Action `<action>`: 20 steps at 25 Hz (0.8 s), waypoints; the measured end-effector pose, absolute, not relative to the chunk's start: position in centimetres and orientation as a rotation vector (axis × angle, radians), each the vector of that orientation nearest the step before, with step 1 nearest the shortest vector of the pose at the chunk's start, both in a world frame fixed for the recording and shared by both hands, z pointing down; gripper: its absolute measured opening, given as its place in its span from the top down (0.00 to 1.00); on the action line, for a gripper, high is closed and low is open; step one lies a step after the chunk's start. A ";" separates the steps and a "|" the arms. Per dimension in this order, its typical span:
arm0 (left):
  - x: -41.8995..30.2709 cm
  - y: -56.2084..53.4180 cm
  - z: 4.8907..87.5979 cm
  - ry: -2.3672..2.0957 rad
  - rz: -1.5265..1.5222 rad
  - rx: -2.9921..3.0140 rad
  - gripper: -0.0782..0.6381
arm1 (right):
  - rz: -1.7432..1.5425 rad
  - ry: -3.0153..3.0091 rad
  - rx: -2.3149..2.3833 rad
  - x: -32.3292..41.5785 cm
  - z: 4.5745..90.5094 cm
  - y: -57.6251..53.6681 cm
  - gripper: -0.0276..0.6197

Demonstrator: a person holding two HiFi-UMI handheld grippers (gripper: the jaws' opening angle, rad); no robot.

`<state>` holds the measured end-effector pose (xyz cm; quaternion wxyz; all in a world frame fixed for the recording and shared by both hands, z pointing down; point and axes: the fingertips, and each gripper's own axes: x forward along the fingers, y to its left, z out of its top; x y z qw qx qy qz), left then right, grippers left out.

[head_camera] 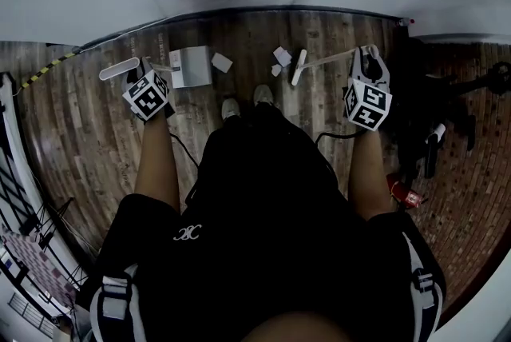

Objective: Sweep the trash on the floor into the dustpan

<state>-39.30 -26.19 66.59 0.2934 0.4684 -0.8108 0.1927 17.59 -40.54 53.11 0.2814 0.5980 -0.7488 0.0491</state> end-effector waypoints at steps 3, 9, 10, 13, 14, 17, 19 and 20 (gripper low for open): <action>-39.5 -26.7 66.5 -2.157 0.508 1.239 0.74 | 0.128 -2.047 1.497 15.5 55.4 -41.6 0.79; -38.4 -26.8 66.9 -2.153 0.502 1.242 0.74 | 0.106 -2.173 1.240 7.4 57.5 -42.9 0.80; -38.3 -26.8 66.9 -2.156 0.497 1.244 0.74 | 0.110 -2.196 1.192 5.8 57.7 -42.7 0.80; -38.1 -26.9 66.8 -2.156 0.486 1.262 0.74 | 0.157 -2.277 1.076 1.2 58.1 -42.0 0.80; -38.0 -26.9 66.8 -2.153 0.484 1.267 0.74 | 0.182 -2.299 1.049 -0.1 58.2 -41.8 0.80; -38.2 -26.8 66.9 -2.150 0.469 1.279 0.74 | 0.259 -2.341 1.039 -3.0 58.3 -41.9 0.79; -38.4 -26.6 66.9 -2.148 0.464 1.291 0.74 | 0.323 -2.355 1.080 -4.5 58.2 -42.7 0.79; -38.5 -26.4 66.9 -2.146 0.461 1.295 0.74 | 0.354 -2.361 1.100 -5.3 58.0 -43.1 0.79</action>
